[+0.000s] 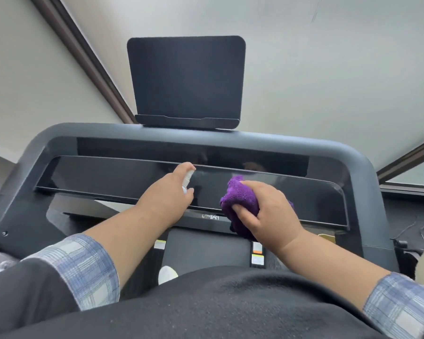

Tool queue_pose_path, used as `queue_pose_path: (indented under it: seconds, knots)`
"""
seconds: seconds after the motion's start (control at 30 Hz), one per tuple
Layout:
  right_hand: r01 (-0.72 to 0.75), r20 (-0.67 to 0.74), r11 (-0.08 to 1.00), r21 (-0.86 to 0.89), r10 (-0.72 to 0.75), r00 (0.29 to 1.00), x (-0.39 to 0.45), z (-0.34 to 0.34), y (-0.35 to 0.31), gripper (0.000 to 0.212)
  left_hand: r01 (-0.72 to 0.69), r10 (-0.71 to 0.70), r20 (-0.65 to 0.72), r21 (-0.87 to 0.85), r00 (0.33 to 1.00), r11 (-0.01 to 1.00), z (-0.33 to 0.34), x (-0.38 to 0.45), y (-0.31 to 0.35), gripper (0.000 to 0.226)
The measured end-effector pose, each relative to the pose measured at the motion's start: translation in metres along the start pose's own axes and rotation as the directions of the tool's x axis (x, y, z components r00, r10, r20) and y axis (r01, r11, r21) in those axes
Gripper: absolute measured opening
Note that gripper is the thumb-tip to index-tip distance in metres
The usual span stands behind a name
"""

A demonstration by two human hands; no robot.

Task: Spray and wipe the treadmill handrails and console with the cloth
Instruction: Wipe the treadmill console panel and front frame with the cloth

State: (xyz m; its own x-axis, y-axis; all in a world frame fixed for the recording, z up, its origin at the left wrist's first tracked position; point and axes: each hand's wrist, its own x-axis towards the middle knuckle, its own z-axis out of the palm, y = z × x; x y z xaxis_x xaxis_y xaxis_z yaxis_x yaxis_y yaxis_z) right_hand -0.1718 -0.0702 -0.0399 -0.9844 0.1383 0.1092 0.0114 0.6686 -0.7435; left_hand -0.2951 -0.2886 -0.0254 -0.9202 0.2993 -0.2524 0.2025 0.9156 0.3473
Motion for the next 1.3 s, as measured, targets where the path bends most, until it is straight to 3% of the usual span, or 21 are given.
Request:
queue_pose_path:
  seconds: [0.17,0.53,0.77,0.97,1.3]
  knots:
    - [0.019,0.04,1.0,-0.015,-0.018,0.999,0.004,0.006,-0.009,0.039,0.042,-0.043,-0.067,-0.011,0.997,0.999,-0.01,0.006,-0.027,0.043]
    - [0.101,0.157,0.99,-0.1,-0.084,0.984,0.045,0.056,-0.054,0.051,0.319,-0.336,-0.176,-0.116,0.925,0.94,-0.078,-0.001,-0.165,0.049]
    - [0.125,0.184,0.986,-0.109,-0.103,0.978,0.09,0.121,-0.105,0.054,0.285,-0.308,-0.168,-0.148,0.936,0.947,-0.093,0.01,-0.22,0.048]
    - [0.123,0.181,0.985,-0.12,-0.1,0.978,0.122,0.182,-0.15,0.046,0.243,-0.264,-0.143,-0.146,0.954,0.959,-0.107,0.028,-0.269,0.048]
    - [0.052,0.245,0.958,-0.283,0.02,0.969,0.133,0.228,-0.171,0.049,0.171,-0.181,-0.04,-0.181,0.983,0.968,-0.112,0.043,-0.312,0.041]
